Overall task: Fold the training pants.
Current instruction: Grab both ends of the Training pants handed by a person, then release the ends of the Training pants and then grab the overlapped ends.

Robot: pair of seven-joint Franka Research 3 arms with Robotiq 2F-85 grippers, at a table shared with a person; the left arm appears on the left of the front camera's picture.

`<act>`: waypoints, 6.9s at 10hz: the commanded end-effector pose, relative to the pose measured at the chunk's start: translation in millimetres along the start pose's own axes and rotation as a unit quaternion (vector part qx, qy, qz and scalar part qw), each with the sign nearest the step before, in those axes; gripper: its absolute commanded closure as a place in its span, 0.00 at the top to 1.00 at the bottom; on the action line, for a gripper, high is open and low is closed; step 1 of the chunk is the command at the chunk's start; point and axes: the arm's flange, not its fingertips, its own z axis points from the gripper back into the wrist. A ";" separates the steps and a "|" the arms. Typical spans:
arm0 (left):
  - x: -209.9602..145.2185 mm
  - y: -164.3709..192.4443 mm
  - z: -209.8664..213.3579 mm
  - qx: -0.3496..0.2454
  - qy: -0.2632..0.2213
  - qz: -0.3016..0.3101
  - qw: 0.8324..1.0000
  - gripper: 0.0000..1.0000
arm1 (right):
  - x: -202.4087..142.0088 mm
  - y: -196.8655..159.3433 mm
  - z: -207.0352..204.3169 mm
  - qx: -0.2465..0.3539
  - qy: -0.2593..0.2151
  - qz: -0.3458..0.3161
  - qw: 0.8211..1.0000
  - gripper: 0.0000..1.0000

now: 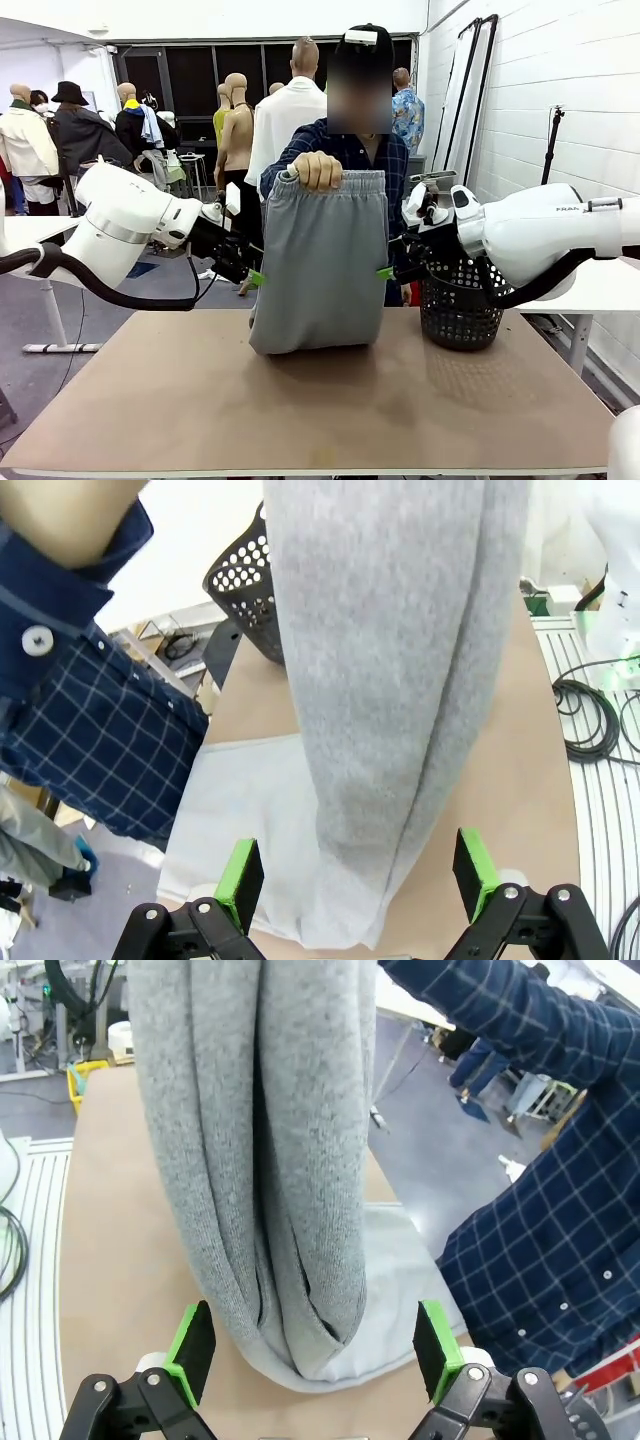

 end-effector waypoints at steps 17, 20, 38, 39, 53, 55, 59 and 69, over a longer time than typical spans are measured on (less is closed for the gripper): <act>46.0 -4.0 -10.0 -0.036 -0.177 0.020 0.983 1.00 | 37.7 -10.8 -9.5 0.071 -0.129 0.000 0.989 1.00; 56.2 -5.0 -16.0 -0.068 -0.195 0.004 0.979 1.00 | 42.4 -7.1 -5.2 0.085 -0.133 -0.007 0.987 1.00; 71.7 8.9 -26.4 -0.045 -0.251 0.025 0.967 0.00 | 52.5 -18.9 -7.5 0.094 -0.181 -0.081 0.976 0.15; 68.0 10.1 -27.3 -0.042 -0.249 0.035 0.967 0.00 | 52.5 -18.2 -7.2 0.097 -0.179 -0.081 0.976 0.00; 56.0 13.2 -30.9 -0.051 -0.228 0.058 0.971 0.00 | 46.2 -14.2 -7.7 0.114 -0.172 -0.095 0.974 0.00; 56.0 13.2 -30.9 -0.051 -0.228 0.058 0.971 0.00 | 46.2 -14.2 -7.7 0.114 -0.172 -0.095 0.974 0.00; 56.0 13.2 -30.9 -0.051 -0.228 0.058 0.971 0.00 | 46.2 -14.2 -7.7 0.114 -0.172 -0.095 0.974 0.00; 56.0 13.2 -30.9 -0.051 -0.228 0.058 0.971 0.00 | 46.2 -14.2 -7.7 0.114 -0.172 -0.095 0.974 0.00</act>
